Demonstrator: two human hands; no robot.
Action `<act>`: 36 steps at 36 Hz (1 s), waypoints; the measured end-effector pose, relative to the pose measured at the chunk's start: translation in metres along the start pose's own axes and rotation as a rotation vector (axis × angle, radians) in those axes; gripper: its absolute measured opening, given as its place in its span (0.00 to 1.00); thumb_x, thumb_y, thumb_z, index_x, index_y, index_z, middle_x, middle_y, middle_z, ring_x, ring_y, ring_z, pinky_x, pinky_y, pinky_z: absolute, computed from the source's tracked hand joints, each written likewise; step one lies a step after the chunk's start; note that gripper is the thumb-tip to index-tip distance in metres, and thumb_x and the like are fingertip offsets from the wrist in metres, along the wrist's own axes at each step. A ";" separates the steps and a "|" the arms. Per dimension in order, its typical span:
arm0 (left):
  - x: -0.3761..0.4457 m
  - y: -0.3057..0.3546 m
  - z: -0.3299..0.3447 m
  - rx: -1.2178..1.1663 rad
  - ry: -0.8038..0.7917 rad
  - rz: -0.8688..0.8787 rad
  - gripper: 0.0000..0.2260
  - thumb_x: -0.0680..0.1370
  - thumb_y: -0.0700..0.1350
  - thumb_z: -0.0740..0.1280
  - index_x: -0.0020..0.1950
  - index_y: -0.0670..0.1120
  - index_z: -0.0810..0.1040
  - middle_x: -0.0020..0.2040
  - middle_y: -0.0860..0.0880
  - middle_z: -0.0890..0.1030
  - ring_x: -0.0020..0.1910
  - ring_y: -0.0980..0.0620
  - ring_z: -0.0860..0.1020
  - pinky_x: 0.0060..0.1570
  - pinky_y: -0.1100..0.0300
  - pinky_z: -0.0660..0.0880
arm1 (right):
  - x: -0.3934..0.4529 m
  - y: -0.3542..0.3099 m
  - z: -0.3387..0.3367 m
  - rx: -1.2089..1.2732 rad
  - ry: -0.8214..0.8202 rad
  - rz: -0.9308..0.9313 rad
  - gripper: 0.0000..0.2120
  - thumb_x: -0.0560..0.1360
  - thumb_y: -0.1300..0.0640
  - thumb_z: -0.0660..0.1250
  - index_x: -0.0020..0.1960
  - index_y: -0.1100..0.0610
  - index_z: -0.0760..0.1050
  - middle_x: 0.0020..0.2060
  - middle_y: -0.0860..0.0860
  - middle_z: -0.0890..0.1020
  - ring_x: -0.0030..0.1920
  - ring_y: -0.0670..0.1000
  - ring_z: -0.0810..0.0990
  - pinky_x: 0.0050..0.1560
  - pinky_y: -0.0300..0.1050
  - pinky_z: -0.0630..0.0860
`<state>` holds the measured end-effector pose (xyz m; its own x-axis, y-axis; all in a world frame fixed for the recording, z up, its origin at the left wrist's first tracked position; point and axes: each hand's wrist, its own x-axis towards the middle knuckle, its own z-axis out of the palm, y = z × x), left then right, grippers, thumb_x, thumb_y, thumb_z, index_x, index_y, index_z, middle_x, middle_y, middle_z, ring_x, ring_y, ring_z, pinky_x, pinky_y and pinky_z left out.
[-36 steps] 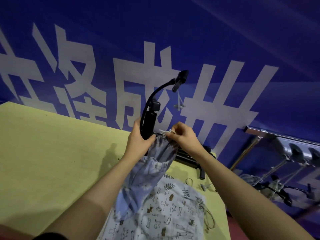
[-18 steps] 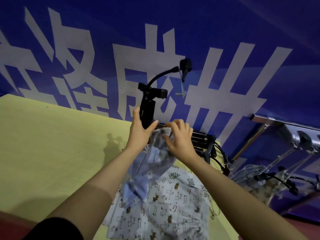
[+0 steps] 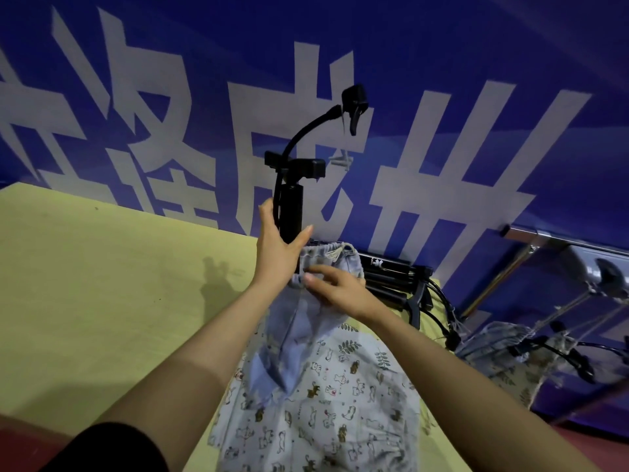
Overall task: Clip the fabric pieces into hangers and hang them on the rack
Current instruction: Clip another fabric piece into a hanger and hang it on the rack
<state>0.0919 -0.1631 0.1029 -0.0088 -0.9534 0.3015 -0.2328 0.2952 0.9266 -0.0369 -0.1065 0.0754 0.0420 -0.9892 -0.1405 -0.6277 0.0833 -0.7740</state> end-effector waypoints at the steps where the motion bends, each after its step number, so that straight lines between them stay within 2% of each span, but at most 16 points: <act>1: -0.001 0.001 0.000 0.002 0.001 0.002 0.32 0.74 0.47 0.71 0.71 0.47 0.56 0.71 0.45 0.66 0.68 0.45 0.69 0.66 0.47 0.69 | 0.000 -0.001 -0.001 0.027 0.009 -0.003 0.21 0.76 0.40 0.63 0.64 0.49 0.74 0.40 0.42 0.81 0.47 0.42 0.78 0.67 0.55 0.67; 3: -0.002 0.002 0.001 0.004 -0.003 0.000 0.31 0.74 0.47 0.71 0.71 0.47 0.56 0.71 0.45 0.65 0.68 0.45 0.69 0.66 0.47 0.69 | -0.002 -0.005 -0.004 0.121 -0.005 -0.022 0.15 0.78 0.52 0.65 0.62 0.56 0.74 0.26 0.44 0.74 0.29 0.39 0.72 0.43 0.36 0.74; 5: -0.003 0.003 0.001 0.001 0.000 0.001 0.31 0.74 0.47 0.71 0.70 0.47 0.57 0.71 0.46 0.65 0.67 0.45 0.69 0.66 0.47 0.70 | -0.003 -0.006 -0.006 0.172 -0.003 -0.032 0.12 0.77 0.61 0.65 0.61 0.60 0.74 0.26 0.48 0.71 0.24 0.40 0.68 0.30 0.31 0.68; 8: -0.004 0.004 0.000 -0.005 0.012 -0.001 0.30 0.74 0.46 0.71 0.70 0.48 0.57 0.69 0.46 0.68 0.65 0.46 0.71 0.64 0.51 0.71 | -0.006 -0.008 -0.006 0.247 0.109 -0.064 0.13 0.75 0.67 0.66 0.59 0.60 0.75 0.35 0.59 0.75 0.32 0.46 0.74 0.34 0.36 0.71; 10: -0.005 0.003 0.000 -0.019 0.022 -0.013 0.29 0.74 0.44 0.70 0.70 0.48 0.58 0.68 0.45 0.71 0.64 0.47 0.73 0.63 0.53 0.72 | -0.006 -0.008 -0.006 0.346 0.147 -0.081 0.14 0.75 0.71 0.63 0.59 0.62 0.74 0.41 0.63 0.77 0.35 0.42 0.79 0.36 0.34 0.73; 12: -0.007 0.003 0.000 -0.026 0.037 -0.023 0.29 0.74 0.43 0.70 0.70 0.47 0.58 0.66 0.45 0.73 0.63 0.47 0.74 0.60 0.55 0.73 | -0.007 -0.010 -0.008 0.467 0.153 -0.079 0.15 0.74 0.74 0.61 0.58 0.63 0.73 0.40 0.62 0.78 0.38 0.41 0.82 0.40 0.36 0.75; 15: -0.010 0.003 -0.001 -0.024 0.058 -0.034 0.28 0.74 0.42 0.70 0.69 0.46 0.60 0.63 0.44 0.75 0.59 0.47 0.76 0.53 0.61 0.72 | -0.007 -0.013 -0.013 0.593 0.133 -0.063 0.16 0.70 0.76 0.61 0.55 0.65 0.75 0.35 0.58 0.80 0.37 0.50 0.80 0.45 0.43 0.76; 18: -0.011 0.003 -0.001 -0.019 0.067 -0.021 0.28 0.74 0.41 0.71 0.69 0.45 0.60 0.64 0.44 0.75 0.60 0.47 0.75 0.53 0.61 0.72 | -0.009 -0.018 -0.019 0.572 0.148 -0.036 0.13 0.72 0.73 0.60 0.51 0.62 0.77 0.33 0.53 0.78 0.35 0.48 0.77 0.41 0.36 0.75; 20: -0.011 0.002 0.000 -0.017 0.066 -0.021 0.29 0.73 0.42 0.72 0.69 0.45 0.60 0.65 0.44 0.73 0.62 0.46 0.74 0.56 0.58 0.73 | -0.009 -0.017 -0.022 0.496 0.158 -0.022 0.11 0.73 0.70 0.62 0.53 0.62 0.76 0.30 0.48 0.75 0.32 0.43 0.75 0.40 0.37 0.73; 23: -0.012 0.003 -0.001 -0.023 0.062 -0.033 0.30 0.73 0.43 0.72 0.69 0.46 0.60 0.67 0.44 0.72 0.63 0.46 0.74 0.58 0.57 0.72 | -0.008 -0.018 -0.025 0.127 0.180 -0.031 0.19 0.70 0.68 0.63 0.59 0.56 0.73 0.28 0.42 0.71 0.30 0.41 0.71 0.43 0.43 0.66; 26: -0.014 0.006 0.000 -0.028 0.049 -0.022 0.30 0.73 0.42 0.72 0.69 0.46 0.59 0.67 0.45 0.72 0.63 0.46 0.74 0.56 0.60 0.72 | -0.007 -0.023 -0.028 -0.262 0.390 -0.067 0.18 0.71 0.65 0.61 0.59 0.53 0.73 0.32 0.43 0.74 0.40 0.51 0.72 0.48 0.45 0.59; 28: -0.015 0.010 0.000 -0.031 0.038 -0.009 0.31 0.73 0.41 0.72 0.69 0.47 0.59 0.67 0.46 0.71 0.62 0.47 0.74 0.54 0.62 0.71 | -0.007 -0.029 -0.032 -0.283 0.524 -0.099 0.11 0.75 0.60 0.60 0.55 0.53 0.75 0.28 0.43 0.71 0.40 0.52 0.72 0.50 0.45 0.58; 30: -0.015 0.013 0.001 -0.036 0.022 0.002 0.31 0.72 0.40 0.73 0.69 0.47 0.59 0.67 0.47 0.71 0.61 0.49 0.73 0.51 0.63 0.70 | -0.006 -0.034 -0.037 -0.181 0.580 -0.127 0.07 0.78 0.57 0.60 0.49 0.54 0.77 0.29 0.46 0.75 0.40 0.53 0.75 0.51 0.45 0.59; 32: -0.014 0.016 0.003 -0.046 0.007 0.024 0.31 0.72 0.39 0.73 0.67 0.48 0.59 0.63 0.50 0.71 0.59 0.50 0.73 0.49 0.64 0.70 | -0.008 -0.040 -0.041 0.068 0.569 -0.148 0.06 0.78 0.59 0.61 0.47 0.57 0.76 0.33 0.51 0.80 0.38 0.53 0.78 0.51 0.48 0.69; 34: -0.013 0.017 0.005 -0.069 -0.008 0.038 0.30 0.72 0.37 0.72 0.66 0.48 0.58 0.56 0.53 0.71 0.56 0.51 0.75 0.45 0.67 0.71 | -0.013 -0.048 -0.044 0.308 0.573 -0.169 0.05 0.79 0.61 0.59 0.49 0.58 0.73 0.35 0.52 0.78 0.35 0.53 0.77 0.43 0.51 0.76; 36: -0.013 0.016 0.008 -0.076 -0.025 0.048 0.31 0.72 0.36 0.71 0.66 0.49 0.57 0.55 0.51 0.72 0.55 0.48 0.77 0.44 0.68 0.71 | -0.015 -0.052 -0.047 0.398 0.606 -0.205 0.04 0.80 0.61 0.58 0.52 0.56 0.71 0.34 0.50 0.74 0.34 0.53 0.75 0.41 0.53 0.77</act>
<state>0.0809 -0.1464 0.1122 -0.0422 -0.9391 0.3410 -0.1567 0.3433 0.9261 -0.0415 -0.1021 0.1472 -0.3796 -0.8731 0.3060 -0.3205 -0.1862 -0.9288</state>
